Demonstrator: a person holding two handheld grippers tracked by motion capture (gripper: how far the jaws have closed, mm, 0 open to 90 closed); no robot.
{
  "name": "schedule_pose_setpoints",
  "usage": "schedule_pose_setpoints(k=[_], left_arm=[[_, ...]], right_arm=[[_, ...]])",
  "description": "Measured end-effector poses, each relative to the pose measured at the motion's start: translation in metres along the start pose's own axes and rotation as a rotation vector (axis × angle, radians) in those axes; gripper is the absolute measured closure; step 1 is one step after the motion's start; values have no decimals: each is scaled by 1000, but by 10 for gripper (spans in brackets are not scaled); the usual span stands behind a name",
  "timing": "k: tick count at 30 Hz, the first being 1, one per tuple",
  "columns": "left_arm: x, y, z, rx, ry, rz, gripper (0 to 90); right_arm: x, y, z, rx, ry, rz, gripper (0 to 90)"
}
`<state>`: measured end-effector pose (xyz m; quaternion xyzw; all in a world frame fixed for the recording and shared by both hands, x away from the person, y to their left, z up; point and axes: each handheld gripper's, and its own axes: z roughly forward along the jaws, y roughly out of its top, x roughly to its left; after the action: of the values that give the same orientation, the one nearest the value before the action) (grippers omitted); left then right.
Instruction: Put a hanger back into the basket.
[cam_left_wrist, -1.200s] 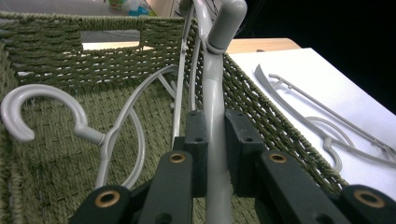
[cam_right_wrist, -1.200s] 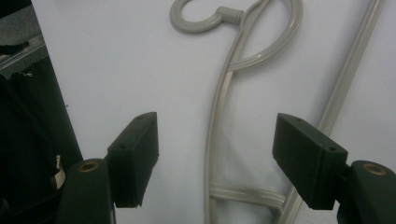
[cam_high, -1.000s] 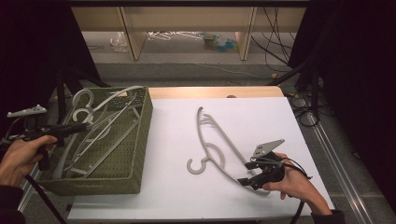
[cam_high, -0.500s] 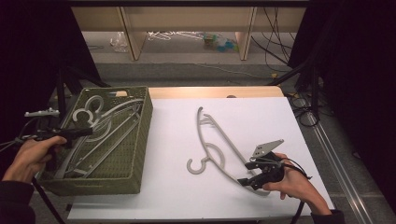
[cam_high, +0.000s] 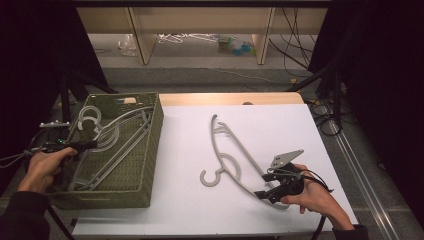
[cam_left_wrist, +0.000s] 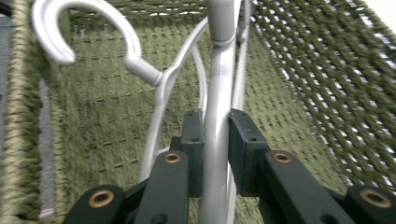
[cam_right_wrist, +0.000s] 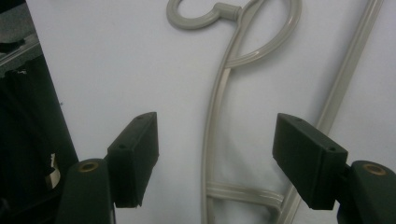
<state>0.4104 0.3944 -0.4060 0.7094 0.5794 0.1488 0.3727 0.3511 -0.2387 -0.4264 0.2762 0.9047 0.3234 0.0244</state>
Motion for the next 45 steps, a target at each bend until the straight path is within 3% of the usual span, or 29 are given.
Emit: schedule_pose_setpoints(k=[6, 7, 9, 12, 13, 14, 15, 16, 17, 18, 19, 21, 26, 28, 31, 35, 40, 42, 45], left_arm=[[3, -4, 7, -6, 53, -30, 746], [5, -4, 7, 23, 70, -21, 737], [6, -4, 8, 31, 87, -32, 719], [5, -4, 7, 2, 116, -56, 659], [7, -4, 3, 0, 112, -43, 640], [6, -4, 1, -35, 102, -72, 623], [5, -4, -2, -42, 97, -72, 601], [4, -3, -6, -42, 102, -59, 579], [1, -3, -8, -68, 106, -60, 560], [-3, -2, -12, -98, 102, -50, 544], [-8, -1, -17, -124, 86, -31, 519], [-14, -3, -20, -150, 62, -36, 464], [-32, -11, -34, -216, 43, -1, 401], [-38, -12, -44, -256, 61, 18, 378], [-50, -12, -58, -305, 3, -2, 360], [-77, -14, -66, -332, -78, 17, 344], [-120, -20, -61, -350, -230, 24, 316], [-135, -23, -57, -353, -265, 43, 302], [-157, -30, -47, -356, -312, 89, 278]], right_arm=[[-1, 0, -1, -10, -10, 13, 305], [-1, 0, -1, -9, -10, 17, 305], [0, -1, 0, -18, -12, 17, 304], [0, -1, 0, -8, -9, 15, 304], [-1, -1, -1, -9, -9, 15, 304], [-1, -1, 0, -18, -9, 17, 303], [-2, -1, 0, -18, -13, 14, 302], [-2, -1, -1, -6, -10, 20, 302], [-3, -1, 0, -13, -13, 7, 302], [-2, -1, 0, -11, -13, 23, 302], [-2, -1, 1, -30, -24, 15, 301], [-3, 0, -1, -31, -34, 18, 293], [-6, 0, -4, -66, -60, 41, 286], [-6, 0, -5, -82, -76, 67, 275], [-7, 0, -5, -104, -91, 72, 274], [-7, 0, -4, -127, -108, 71, 267], [-6, 1, -2, -128, -121, 95, 251], [-7, 1, -3, -126, -121, 82, 250], [-5, 2, -3, -129, -126, 100, 247]])
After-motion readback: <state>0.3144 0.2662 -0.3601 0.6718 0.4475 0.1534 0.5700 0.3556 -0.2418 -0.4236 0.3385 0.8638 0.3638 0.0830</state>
